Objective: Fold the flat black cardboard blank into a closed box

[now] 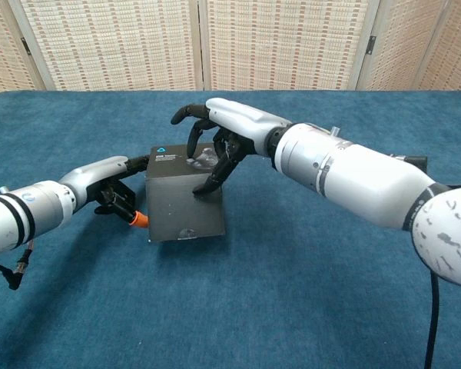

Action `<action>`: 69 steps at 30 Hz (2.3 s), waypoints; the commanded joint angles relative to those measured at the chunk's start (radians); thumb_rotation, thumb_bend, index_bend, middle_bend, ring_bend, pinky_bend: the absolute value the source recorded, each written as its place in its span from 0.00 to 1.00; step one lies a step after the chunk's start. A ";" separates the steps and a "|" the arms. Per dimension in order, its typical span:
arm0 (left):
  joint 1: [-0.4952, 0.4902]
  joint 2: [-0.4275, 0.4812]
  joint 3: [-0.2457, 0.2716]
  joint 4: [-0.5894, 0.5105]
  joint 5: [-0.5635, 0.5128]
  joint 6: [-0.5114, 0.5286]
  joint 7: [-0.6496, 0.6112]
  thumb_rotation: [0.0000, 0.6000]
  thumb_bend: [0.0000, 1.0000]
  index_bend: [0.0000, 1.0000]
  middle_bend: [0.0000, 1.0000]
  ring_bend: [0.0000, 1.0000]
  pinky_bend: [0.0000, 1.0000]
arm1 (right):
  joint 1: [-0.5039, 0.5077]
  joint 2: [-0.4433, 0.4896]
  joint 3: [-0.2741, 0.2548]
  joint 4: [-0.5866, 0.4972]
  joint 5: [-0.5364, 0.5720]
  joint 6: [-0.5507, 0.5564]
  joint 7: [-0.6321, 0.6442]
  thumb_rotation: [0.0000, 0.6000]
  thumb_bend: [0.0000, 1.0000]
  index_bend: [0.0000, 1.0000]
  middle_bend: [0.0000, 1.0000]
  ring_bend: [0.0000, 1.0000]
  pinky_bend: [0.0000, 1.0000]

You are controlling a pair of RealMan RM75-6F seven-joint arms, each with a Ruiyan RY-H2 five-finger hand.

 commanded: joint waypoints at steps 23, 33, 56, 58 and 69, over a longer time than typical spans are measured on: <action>0.037 0.235 0.064 -0.256 0.158 0.060 0.169 1.00 0.21 0.00 0.01 0.69 0.95 | -0.011 -0.337 -0.221 0.760 -0.436 0.320 0.169 1.00 0.04 0.53 0.64 0.75 1.00; 0.054 0.240 0.066 -0.244 0.180 0.104 0.198 1.00 0.21 0.00 0.02 0.67 0.94 | -0.012 -0.356 -0.195 0.810 -0.434 0.388 0.255 1.00 0.11 0.56 0.60 0.75 1.00; 0.285 0.361 0.097 -0.247 0.272 0.533 0.366 1.00 0.21 0.01 0.05 0.20 0.36 | -0.406 0.415 -0.222 -0.243 -0.217 0.517 -0.137 1.00 0.10 0.00 0.19 0.09 0.31; 0.309 0.375 0.106 -0.250 0.277 0.552 0.361 1.00 0.21 0.03 0.06 0.19 0.34 | -0.448 0.466 -0.237 -0.277 -0.206 0.541 -0.138 1.00 0.11 0.00 0.19 0.08 0.30; 0.466 0.433 0.181 -0.298 0.379 0.713 0.344 1.00 0.21 0.05 0.08 0.09 0.22 | -0.677 0.629 -0.305 -0.350 -0.219 0.703 -0.025 1.00 0.13 0.00 0.16 0.01 0.21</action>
